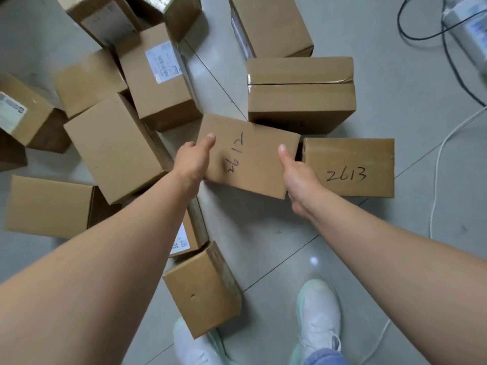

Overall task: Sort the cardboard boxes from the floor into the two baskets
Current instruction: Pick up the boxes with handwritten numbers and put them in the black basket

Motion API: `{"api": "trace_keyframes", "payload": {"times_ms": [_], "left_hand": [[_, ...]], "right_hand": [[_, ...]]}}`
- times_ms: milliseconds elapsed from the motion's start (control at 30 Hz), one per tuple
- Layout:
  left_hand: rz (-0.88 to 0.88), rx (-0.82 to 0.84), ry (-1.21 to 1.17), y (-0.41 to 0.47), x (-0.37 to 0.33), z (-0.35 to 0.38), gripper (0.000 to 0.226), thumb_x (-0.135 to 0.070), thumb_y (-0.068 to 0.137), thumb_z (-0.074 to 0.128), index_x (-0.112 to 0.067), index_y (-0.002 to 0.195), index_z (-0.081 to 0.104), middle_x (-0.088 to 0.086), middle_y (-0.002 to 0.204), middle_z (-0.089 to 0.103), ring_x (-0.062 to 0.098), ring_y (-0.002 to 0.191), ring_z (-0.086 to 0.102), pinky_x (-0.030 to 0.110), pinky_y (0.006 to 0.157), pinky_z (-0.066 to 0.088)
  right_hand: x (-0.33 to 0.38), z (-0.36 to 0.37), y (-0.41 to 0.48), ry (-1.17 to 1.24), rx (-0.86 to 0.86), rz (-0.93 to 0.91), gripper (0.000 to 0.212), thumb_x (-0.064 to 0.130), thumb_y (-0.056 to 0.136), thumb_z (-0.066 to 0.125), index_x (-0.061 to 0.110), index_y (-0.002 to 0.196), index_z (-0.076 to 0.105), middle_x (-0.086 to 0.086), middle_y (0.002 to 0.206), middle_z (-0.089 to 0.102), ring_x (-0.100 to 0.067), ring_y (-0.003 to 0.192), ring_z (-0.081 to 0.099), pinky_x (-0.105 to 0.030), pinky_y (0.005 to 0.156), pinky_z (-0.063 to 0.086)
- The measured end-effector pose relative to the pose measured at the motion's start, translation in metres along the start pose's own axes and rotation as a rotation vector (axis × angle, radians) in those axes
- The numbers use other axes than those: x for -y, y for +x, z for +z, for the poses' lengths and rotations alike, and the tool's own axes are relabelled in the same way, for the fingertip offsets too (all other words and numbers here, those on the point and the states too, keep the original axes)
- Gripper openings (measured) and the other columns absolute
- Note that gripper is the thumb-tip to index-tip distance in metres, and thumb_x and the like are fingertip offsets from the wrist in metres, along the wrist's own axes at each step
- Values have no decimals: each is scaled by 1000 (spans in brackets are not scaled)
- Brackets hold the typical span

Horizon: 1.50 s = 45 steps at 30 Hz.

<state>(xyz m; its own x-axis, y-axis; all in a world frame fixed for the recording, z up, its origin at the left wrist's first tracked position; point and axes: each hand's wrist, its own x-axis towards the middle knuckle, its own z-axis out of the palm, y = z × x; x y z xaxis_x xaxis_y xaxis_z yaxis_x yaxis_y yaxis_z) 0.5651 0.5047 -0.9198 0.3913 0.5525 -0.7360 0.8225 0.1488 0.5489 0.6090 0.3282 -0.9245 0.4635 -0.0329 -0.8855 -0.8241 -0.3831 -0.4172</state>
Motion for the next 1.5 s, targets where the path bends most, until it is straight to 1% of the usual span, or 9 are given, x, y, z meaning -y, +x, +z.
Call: {"api": "trace_keyframes", "payload": {"times_ms": [100,233,500,667,833,900,1033,1233,1500], "left_hand": [[-7,-46,-47,-20,-11,-14,58,-48,88,54,-5,128,54,8,130,58,27,116,56,40,102,43],[-19,-77,-121,-68,-44,-45,30,-41,93,53,-13,102,57,5,108,62,27,107,59,38,94,45],[139,-137,-191,-205,-176,-137,23,-39,96,48,-19,104,55,-4,96,55,17,95,50,30,80,39],[216,-192,-253,-290,-241,-202,33,-42,95,49,-25,67,50,-2,96,55,15,89,47,20,66,35],[329,-292,-322,-384,-294,-284,29,-40,96,48,-14,84,56,-4,84,54,11,74,46,24,62,35],[351,-331,-377,-422,-311,-316,31,-41,96,49,-13,86,58,-6,82,54,6,70,46,22,61,35],[404,-396,-476,-496,-335,-377,31,-41,95,50,-11,97,59,-5,86,58,6,74,51,25,61,40],[491,-544,-569,-595,-347,-451,36,-42,93,53,-10,108,59,2,104,62,15,90,57,28,71,45],[522,-842,-705,-695,-299,-485,28,-42,94,52,-16,105,56,-4,93,59,11,83,56,27,63,47]], "right_hand": [[14,-4,-23,56,15,-30,65,66,88,44,15,127,51,-3,115,63,-21,102,59,-32,79,46],[54,-14,-74,23,-26,-109,58,62,88,47,12,116,56,-5,108,64,-23,98,61,-39,89,50],[193,-40,-232,5,-236,-412,47,54,90,50,7,87,57,-5,88,59,-23,80,54,-29,60,39],[255,-46,-337,18,-242,-516,44,56,88,53,12,84,49,-3,87,55,-22,80,52,-29,69,39],[309,-43,-467,73,-145,-661,40,53,87,56,14,93,52,-3,100,61,-22,93,60,-37,83,51],[329,-42,-518,117,-79,-718,40,52,88,57,12,97,56,-1,95,63,-19,85,61,-32,73,51],[350,-36,-615,68,55,-878,37,49,92,53,14,97,64,2,88,65,-12,76,60,-25,59,45],[357,-19,-730,59,186,-992,31,49,91,55,22,76,61,6,83,64,-14,79,59,-35,76,52],[336,1,-809,-15,470,-1208,35,44,94,53,12,97,65,9,79,60,-6,72,55,-14,55,45]]}}
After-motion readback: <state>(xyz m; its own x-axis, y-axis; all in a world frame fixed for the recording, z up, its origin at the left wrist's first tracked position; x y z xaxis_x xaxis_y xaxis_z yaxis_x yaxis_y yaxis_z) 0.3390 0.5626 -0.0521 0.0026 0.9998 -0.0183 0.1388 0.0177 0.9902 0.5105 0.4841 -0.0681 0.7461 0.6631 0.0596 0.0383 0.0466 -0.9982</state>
